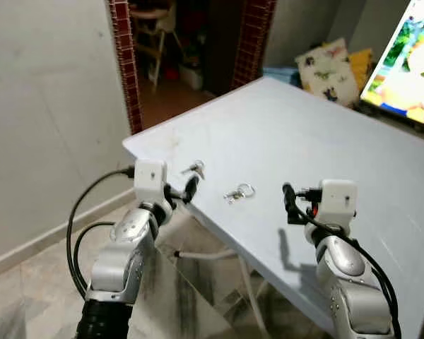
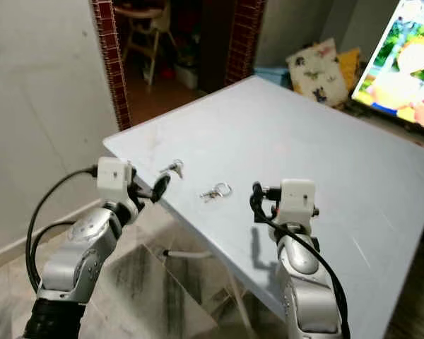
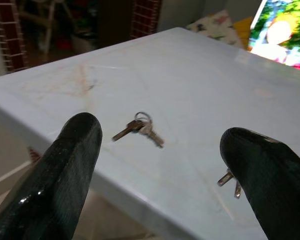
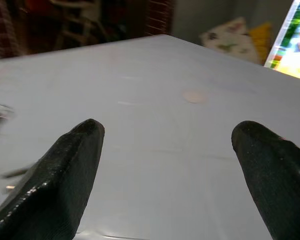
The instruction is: Hang keys on a hook
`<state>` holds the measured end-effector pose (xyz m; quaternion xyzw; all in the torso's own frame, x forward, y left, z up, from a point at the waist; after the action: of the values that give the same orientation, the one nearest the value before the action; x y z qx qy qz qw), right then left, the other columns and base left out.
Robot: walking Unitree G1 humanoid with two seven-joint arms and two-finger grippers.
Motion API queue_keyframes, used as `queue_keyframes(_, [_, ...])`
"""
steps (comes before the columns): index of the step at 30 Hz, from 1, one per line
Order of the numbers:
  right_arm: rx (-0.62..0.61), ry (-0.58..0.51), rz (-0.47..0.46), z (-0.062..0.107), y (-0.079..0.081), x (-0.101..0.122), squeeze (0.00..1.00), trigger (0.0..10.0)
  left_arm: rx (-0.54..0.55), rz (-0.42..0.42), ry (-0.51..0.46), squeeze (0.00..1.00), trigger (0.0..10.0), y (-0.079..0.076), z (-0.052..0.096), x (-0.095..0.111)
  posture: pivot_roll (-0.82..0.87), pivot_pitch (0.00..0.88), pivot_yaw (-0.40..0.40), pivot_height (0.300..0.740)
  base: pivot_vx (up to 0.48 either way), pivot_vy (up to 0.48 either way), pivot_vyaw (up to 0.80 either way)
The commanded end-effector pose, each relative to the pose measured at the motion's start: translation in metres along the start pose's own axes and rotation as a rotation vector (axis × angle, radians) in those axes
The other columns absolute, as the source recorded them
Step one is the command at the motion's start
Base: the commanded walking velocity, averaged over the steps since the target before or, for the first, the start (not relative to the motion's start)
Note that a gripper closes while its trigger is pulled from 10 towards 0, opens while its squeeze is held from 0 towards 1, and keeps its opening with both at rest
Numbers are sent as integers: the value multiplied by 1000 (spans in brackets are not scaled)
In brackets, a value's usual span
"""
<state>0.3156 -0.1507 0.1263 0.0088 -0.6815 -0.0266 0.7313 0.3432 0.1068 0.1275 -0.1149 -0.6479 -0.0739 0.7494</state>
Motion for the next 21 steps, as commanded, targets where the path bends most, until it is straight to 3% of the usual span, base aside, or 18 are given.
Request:
queue_keyframes(1, [46, -10, -32, -3, 11, 3, 0, 10000, 26, -15, 9, 0, 10000, 7, 3, -2, 89, 0, -59, 740, 0, 0, 0])
queue_keyframes(7, [19, -11, -13, -5, 12, 2, 0, 10000, 38, -33, 35, 0, 10000, 14, 11, -9, 97, 0, -60, 740, 0, 0, 0])
queue_keyframes(8, [34, 38, 1, -4, 14, -5, 0, 10000, 44, -33, 35, 0, 10000, 16, 11, -8, 100, 0, -59, 740, 0, 0, 0])
queue_keyframes(14, [44, 120, -100, -1, 16, -18, 0, 10000, 50, -55, 46, 0, 10000, 19, 12, -8, 107, 7, -51, 740, 0, 0, 0])
queue_keyframes(19, [30, 188, -121, -10, 28, -27, 0, 10000, 43, -102, 143, 0, 10000, 25, 19, -27, 109, 17, -38, 740, 0, 0, 0])
queue_keyframes(21, [-11, 238, -147, -21, 36, -33, 0, 10000, -33, -112, 214, 0, 10000, 20, 29, -44, 124, 26, -41, 740, 0, 0, 0])
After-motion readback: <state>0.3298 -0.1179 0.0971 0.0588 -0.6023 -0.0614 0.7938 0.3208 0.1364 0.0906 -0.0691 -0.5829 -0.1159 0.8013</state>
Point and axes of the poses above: a point about 5 cm out from each wrist's last joint towards the gripper, its own z axis pointing back from the gripper into the wrist, its own x axis along the axis of the wrist's last joint, y = z × x, the point moved 4 cm from there along -z, pointing out of the wrist towards the gripper, and after that the axes turned 3 degrees about -z, right-handed, at the moved point
